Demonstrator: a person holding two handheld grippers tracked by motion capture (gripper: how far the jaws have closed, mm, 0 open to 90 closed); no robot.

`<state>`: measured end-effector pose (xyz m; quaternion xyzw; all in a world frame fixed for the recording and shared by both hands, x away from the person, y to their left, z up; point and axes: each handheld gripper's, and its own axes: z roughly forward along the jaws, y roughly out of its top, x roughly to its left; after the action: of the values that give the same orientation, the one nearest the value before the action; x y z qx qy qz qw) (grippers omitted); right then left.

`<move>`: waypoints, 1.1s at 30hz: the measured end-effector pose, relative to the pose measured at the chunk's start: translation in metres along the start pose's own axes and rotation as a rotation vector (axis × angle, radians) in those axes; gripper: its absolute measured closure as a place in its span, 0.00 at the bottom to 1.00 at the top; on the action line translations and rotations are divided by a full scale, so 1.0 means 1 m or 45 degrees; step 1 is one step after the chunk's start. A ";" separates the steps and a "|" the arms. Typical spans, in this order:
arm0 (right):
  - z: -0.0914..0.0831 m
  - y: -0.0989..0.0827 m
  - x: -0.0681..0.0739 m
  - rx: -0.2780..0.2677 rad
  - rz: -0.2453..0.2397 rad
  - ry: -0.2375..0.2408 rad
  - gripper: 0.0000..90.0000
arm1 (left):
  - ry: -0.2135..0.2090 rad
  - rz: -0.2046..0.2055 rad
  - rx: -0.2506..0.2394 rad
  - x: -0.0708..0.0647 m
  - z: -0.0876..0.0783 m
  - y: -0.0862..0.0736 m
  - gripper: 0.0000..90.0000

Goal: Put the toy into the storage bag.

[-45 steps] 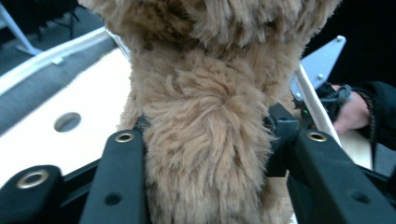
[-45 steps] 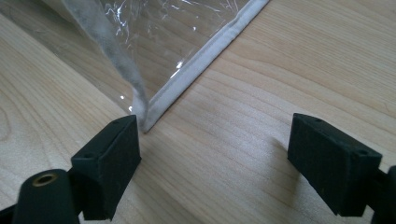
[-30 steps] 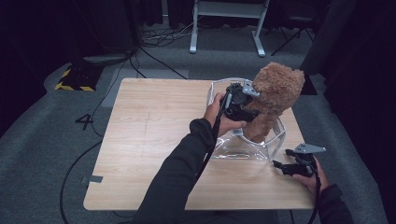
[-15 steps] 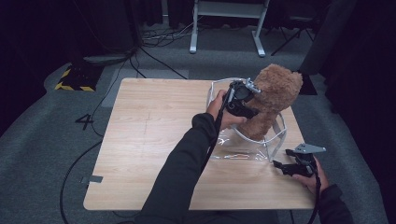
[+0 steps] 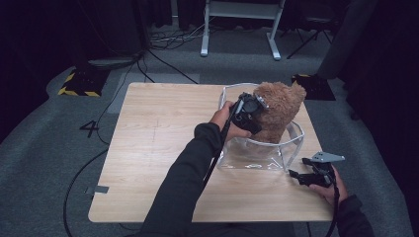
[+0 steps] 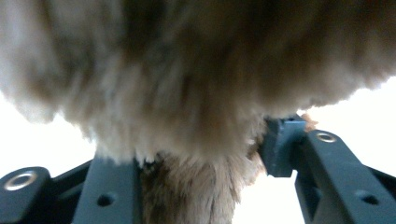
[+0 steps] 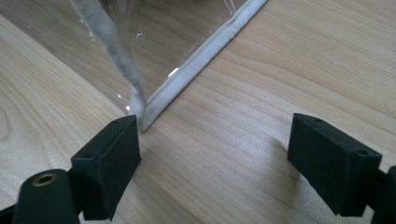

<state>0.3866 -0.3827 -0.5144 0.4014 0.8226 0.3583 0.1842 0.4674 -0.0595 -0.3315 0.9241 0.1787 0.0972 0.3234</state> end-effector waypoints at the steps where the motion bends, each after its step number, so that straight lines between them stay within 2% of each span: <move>1: 0.000 0.000 0.000 0.000 0.000 0.000 0.19 | -0.002 -0.004 -0.004 0.000 0.000 0.000 0.53; 5: 0.000 0.000 0.000 0.000 0.002 -0.001 0.19 | -0.016 -0.024 -0.034 -0.002 0.001 -0.004 0.48; 6: 0.000 0.000 0.000 0.000 0.001 0.000 0.19 | 0.008 -0.112 -0.058 -0.006 -0.001 -0.005 0.42; 8: 0.000 0.000 0.000 0.000 0.000 0.000 0.19 | 0.019 -0.109 -0.081 -0.006 -0.004 -0.005 0.40; 10: 0.000 0.000 0.000 0.000 0.002 0.000 0.19 | -0.018 -0.116 -0.132 -0.008 -0.009 -0.006 0.33; 11: 0.000 0.000 0.000 0.000 0.002 0.000 0.19 | -0.026 -0.118 -0.139 -0.009 -0.011 -0.006 0.33; 13: 0.000 0.000 0.000 0.000 0.001 0.000 0.19 | -0.020 -0.134 -0.156 -0.009 -0.014 -0.009 0.31; 15: 0.000 0.000 0.000 0.000 0.001 0.000 0.19 | -0.013 -0.154 -0.170 -0.010 -0.017 -0.012 0.28; 18: 0.000 0.000 0.000 -0.001 0.003 0.000 0.19 | -0.021 -0.216 -0.199 -0.010 -0.022 -0.020 0.23; 19: 0.000 0.000 0.000 0.000 0.001 0.000 0.19 | -0.005 -0.236 -0.210 -0.010 -0.024 -0.023 0.23; 20: 0.000 0.000 0.000 0.000 0.001 0.000 0.19 | -0.017 -0.246 -0.234 -0.010 -0.028 -0.028 0.20; 25: 0.000 0.000 0.000 0.000 0.001 0.000 0.19 | -0.004 -0.240 -0.238 -0.010 -0.030 -0.033 0.19; 33: 0.000 0.000 0.000 0.000 0.000 0.000 0.19 | -0.011 -0.217 -0.267 -0.011 -0.032 -0.038 0.19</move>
<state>0.3867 -0.3828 -0.5144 0.4015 0.8225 0.3582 0.1840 0.4375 -0.0185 -0.3312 0.8670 0.2443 0.0836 0.4261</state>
